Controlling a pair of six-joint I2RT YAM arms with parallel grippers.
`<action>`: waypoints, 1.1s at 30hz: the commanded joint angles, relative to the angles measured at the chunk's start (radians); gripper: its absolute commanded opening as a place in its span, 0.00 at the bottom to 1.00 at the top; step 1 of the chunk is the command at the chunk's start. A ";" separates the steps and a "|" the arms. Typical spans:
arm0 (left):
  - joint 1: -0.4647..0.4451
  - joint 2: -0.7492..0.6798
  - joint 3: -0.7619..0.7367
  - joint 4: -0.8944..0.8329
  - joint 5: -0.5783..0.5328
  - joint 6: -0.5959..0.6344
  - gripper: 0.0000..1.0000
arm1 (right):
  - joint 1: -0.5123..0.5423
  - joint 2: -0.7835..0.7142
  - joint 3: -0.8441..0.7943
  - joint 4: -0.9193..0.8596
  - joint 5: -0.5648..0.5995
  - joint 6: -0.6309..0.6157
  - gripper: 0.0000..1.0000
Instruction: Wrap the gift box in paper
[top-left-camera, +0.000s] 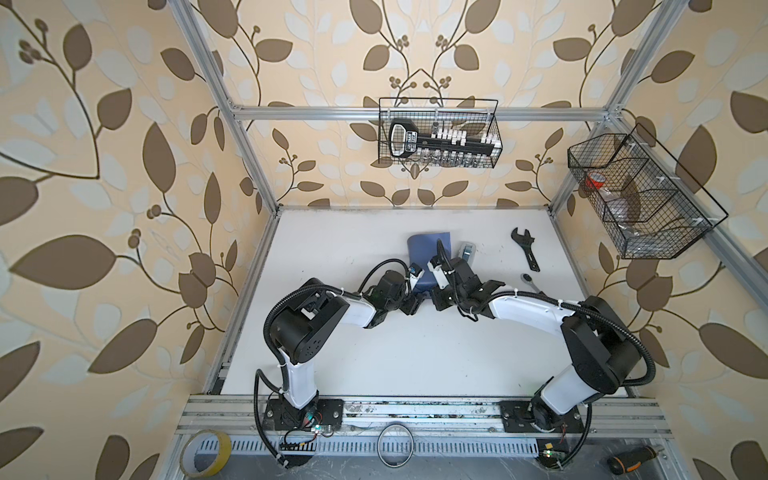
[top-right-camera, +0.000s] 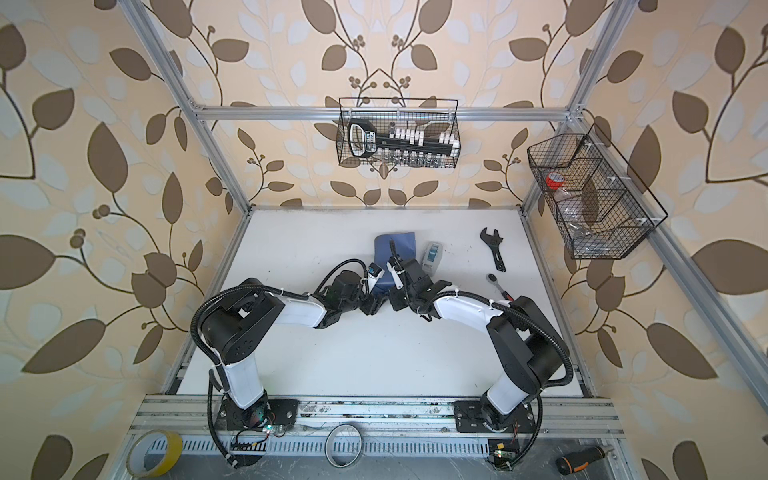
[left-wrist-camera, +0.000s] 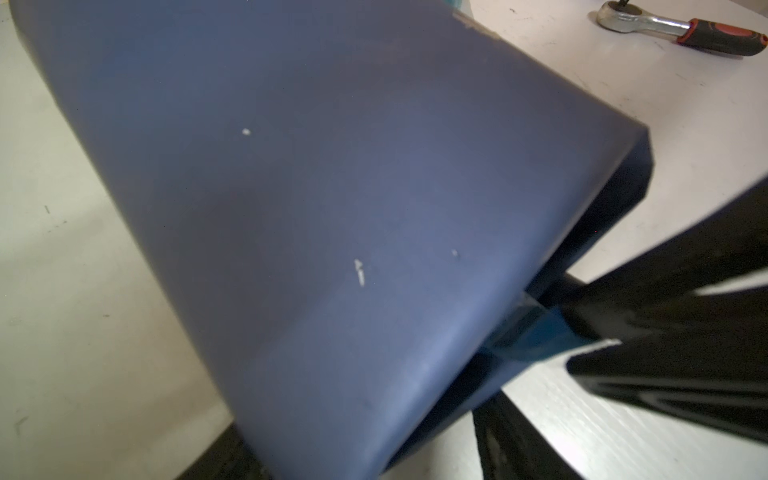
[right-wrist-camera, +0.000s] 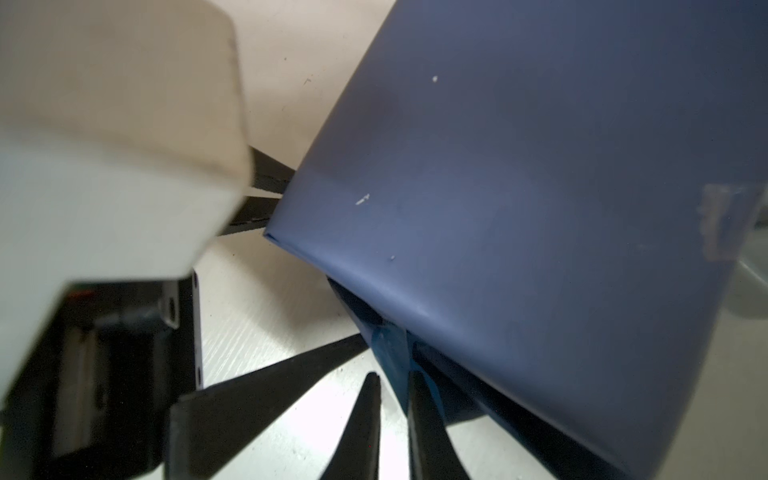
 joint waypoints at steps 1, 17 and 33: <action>-0.007 -0.003 0.028 0.020 0.009 -0.011 0.70 | -0.002 -0.004 0.027 -0.002 0.008 -0.028 0.13; -0.006 -0.007 0.026 0.021 0.009 -0.011 0.70 | -0.003 -0.031 0.038 -0.018 -0.006 -0.025 0.02; -0.005 -0.009 0.028 0.021 0.004 -0.014 0.70 | -0.004 -0.049 0.042 -0.035 -0.014 -0.024 0.00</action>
